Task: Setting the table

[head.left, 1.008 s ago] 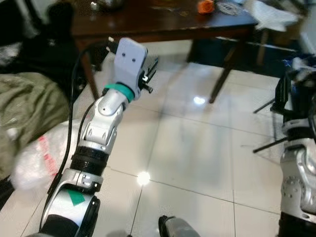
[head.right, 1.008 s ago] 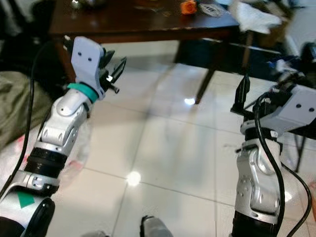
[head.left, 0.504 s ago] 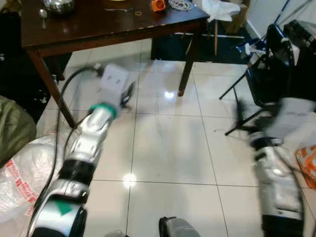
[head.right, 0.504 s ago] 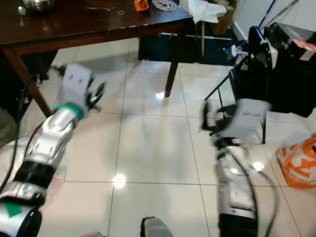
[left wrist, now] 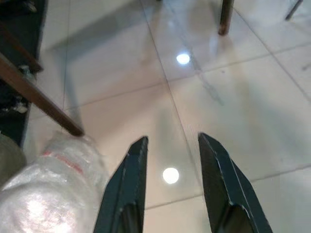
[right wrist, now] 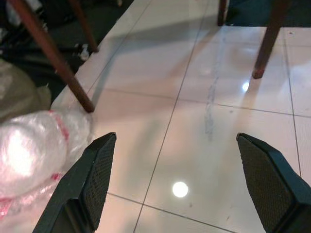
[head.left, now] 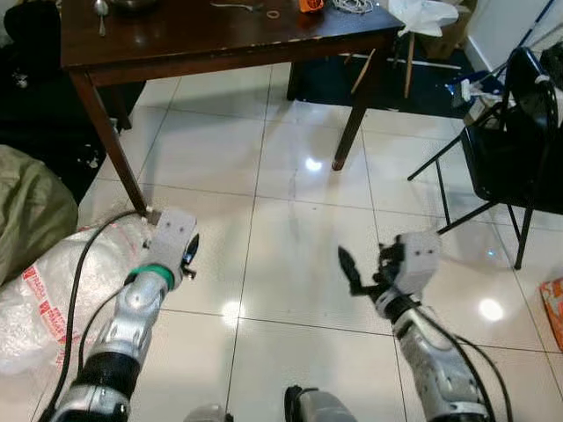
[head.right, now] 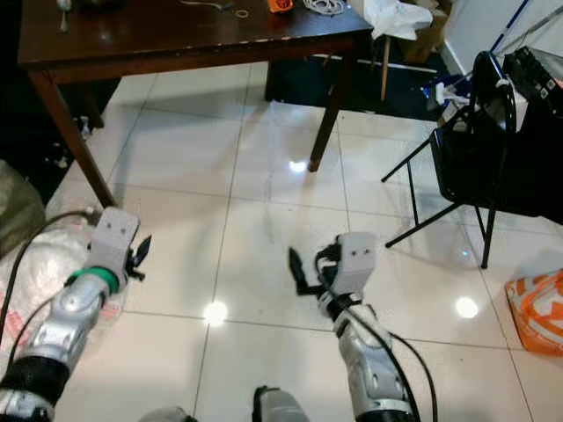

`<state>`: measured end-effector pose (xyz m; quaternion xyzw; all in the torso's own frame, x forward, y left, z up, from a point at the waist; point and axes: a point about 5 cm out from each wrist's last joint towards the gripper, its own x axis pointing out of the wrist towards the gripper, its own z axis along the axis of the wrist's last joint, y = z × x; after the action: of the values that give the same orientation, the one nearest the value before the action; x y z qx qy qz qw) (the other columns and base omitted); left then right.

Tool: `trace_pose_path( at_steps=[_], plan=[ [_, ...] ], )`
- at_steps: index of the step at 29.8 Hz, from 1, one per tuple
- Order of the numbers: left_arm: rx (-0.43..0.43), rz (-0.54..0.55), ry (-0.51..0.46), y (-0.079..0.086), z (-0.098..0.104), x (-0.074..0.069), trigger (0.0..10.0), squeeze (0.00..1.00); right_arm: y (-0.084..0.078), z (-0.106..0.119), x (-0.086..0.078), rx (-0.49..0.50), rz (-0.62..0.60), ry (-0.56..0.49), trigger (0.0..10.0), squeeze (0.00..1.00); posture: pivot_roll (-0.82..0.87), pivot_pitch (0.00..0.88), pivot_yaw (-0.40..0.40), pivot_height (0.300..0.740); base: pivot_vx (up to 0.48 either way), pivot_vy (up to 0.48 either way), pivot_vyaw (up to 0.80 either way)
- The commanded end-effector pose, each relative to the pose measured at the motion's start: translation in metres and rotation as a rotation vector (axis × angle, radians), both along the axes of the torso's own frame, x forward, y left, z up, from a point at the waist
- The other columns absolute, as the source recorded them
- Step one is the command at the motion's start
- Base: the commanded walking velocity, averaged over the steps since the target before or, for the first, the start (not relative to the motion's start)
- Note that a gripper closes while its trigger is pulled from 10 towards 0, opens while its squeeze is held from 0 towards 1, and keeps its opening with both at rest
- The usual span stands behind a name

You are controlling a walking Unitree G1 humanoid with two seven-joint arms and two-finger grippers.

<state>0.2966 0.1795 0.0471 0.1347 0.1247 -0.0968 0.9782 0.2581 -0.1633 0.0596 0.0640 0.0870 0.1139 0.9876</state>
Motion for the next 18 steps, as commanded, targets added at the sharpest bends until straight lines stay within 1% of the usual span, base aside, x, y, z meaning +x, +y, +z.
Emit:
trace_pose_path(
  at_steps=[1, 2, 3, 5, 6, 8, 11, 13, 14, 15, 18],
  plan=[
    [-0.028, -0.036, -0.028, -0.01, 0.003, -0.001, 10.0, 0.0, -0.006, -0.01, -0.003, -0.031, -0.024, 0.012, 10.0, 0.0, 0.03, 0.0, -0.016, 0.74, 0.0, 0.0, 0.0],
    [-0.018, -0.054, -0.035, -0.016, 0.001, -0.001, 10.0, 0.0, -0.011, -0.016, -0.005, -0.057, -0.059, 0.023, 10.0, 0.0, 0.03, 0.0, -0.016, 0.74, 0.0, 0.0, 0.0],
    [-0.018, -0.054, -0.035, -0.016, 0.001, -0.001, 10.0, 0.0, -0.011, -0.016, -0.005, -0.057, -0.059, 0.023, 10.0, 0.0, 0.03, 0.0, -0.016, 0.74, 0.0, 0.0, 0.0],
    [-0.018, -0.081, -0.043, -0.026, 0.0, -0.001, 10.0, 0.0, -0.021, -0.022, -0.008, -0.073, -0.114, 0.032, 10.0, 0.0, 0.02, 0.0, -0.011, 0.74, 0.0, 0.0, 0.0],
    [-0.021, -0.086, -0.047, -0.028, 0.001, -0.001, 10.0, 0.0, -0.024, -0.022, -0.009, -0.081, -0.132, 0.028, 10.0, 0.0, 0.02, 0.0, -0.009, 0.74, 0.0, 0.0, 0.0],
    [-0.021, -0.086, -0.047, -0.028, 0.001, -0.001, 10.0, 0.0, -0.024, -0.022, -0.009, -0.081, -0.132, 0.028, 10.0, 0.0, 0.02, 0.0, -0.009, 0.74, 0.0, 0.0, 0.0],
    [-0.035, -0.09, -0.059, -0.032, 0.005, 0.003, 10.0, 0.0, -0.03, -0.018, -0.009, -0.086, -0.165, 0.003, 10.0, 0.0, 0.01, 0.0, -0.003, 0.74, 0.0, 0.0, 0.0],
    [-0.041, -0.1, -0.075, -0.037, 0.01, 0.009, 10.0, 0.0, -0.035, -0.009, -0.006, -0.083, -0.205, -0.038, 10.0, 0.0, 0.0, 0.0, 0.004, 0.74, 0.0, 0.0, 0.0],
    [-0.041, -0.1, -0.075, -0.037, 0.01, 0.009, 10.0, 0.0, -0.035, -0.009, -0.006, -0.083, -0.205, -0.038, 10.0, 0.0, 0.0, 0.0, 0.004, 0.74, 0.0, 0.0, 0.0],
    [-0.046, -0.108, -0.084, -0.041, 0.013, 0.012, 10.0, 0.0, -0.035, -0.003, -0.004, -0.079, -0.22, -0.066, 10.0, 0.0, 0.0, 0.0, 0.008, 0.74, 0.0, 0.0, 0.0],
    [-0.054, -0.115, -0.089, -0.043, 0.015, 0.014, 10.0, 0.0, -0.035, 0.0, -0.003, -0.077, -0.225, -0.082, 10.0, 0.0, -0.01, 0.0, 0.01, 0.74, 0.0, 0.0, 0.0]
  ],
)
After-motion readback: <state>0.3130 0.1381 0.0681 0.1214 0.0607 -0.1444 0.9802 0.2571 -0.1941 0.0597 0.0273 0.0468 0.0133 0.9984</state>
